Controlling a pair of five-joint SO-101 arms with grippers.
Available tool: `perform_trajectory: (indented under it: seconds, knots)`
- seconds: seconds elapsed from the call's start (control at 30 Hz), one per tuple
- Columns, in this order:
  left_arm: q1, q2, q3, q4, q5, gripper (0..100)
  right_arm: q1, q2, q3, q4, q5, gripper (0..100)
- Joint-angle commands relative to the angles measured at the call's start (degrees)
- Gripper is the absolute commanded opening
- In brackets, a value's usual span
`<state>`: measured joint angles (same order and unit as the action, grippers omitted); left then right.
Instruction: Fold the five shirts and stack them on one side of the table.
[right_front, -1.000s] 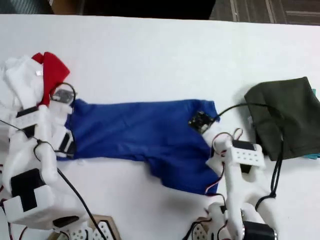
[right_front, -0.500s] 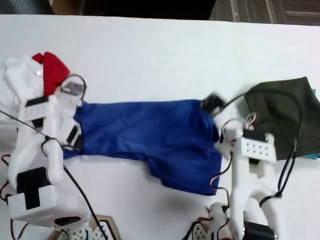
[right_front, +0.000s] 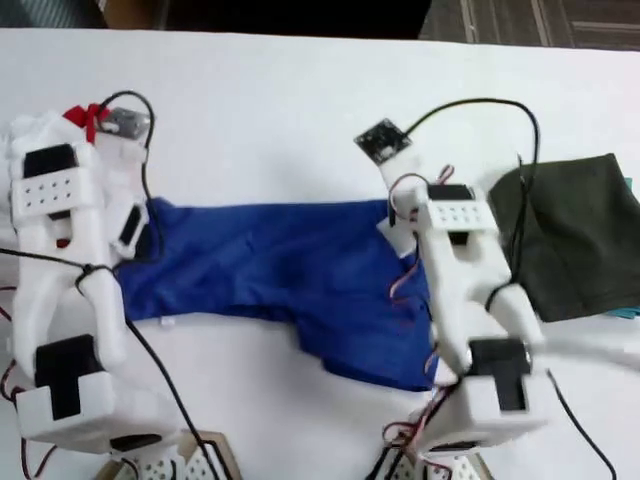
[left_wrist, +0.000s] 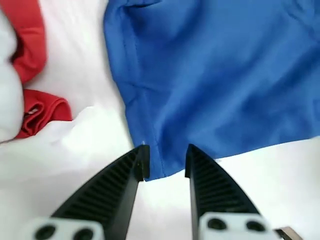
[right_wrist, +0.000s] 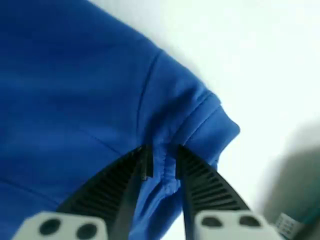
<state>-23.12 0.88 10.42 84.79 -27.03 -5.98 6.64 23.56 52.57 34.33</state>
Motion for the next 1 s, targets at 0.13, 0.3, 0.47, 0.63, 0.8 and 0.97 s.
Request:
perform_trajectory:
  seconds: [0.13,0.3,0.47,0.63,0.8,0.97]
  knots:
    - [1.05,-1.85,13.85,-14.24,0.26,15,7.69,5.14,-5.54,0.57,0.0,8.7]
    - [1.05,-1.85,16.31,-16.44,0.0,15,11.21,7.34,-5.71,-0.66,6.68,8.7]
    - [1.05,-1.85,16.31,-16.53,0.0,15,12.97,7.16,-5.71,-2.15,7.74,8.7]
    - [1.05,-1.85,16.31,-16.53,-0.09,15,11.3,1.27,-5.71,2.77,7.65,8.7]
    - [0.88,-1.93,16.4,-16.09,-0.09,15,7.52,-12.09,-5.54,11.12,7.65,9.1]
    - [0.97,-1.93,16.48,-14.15,-0.09,15,0.13,-24.92,-1.05,24.4,9.14,9.1]
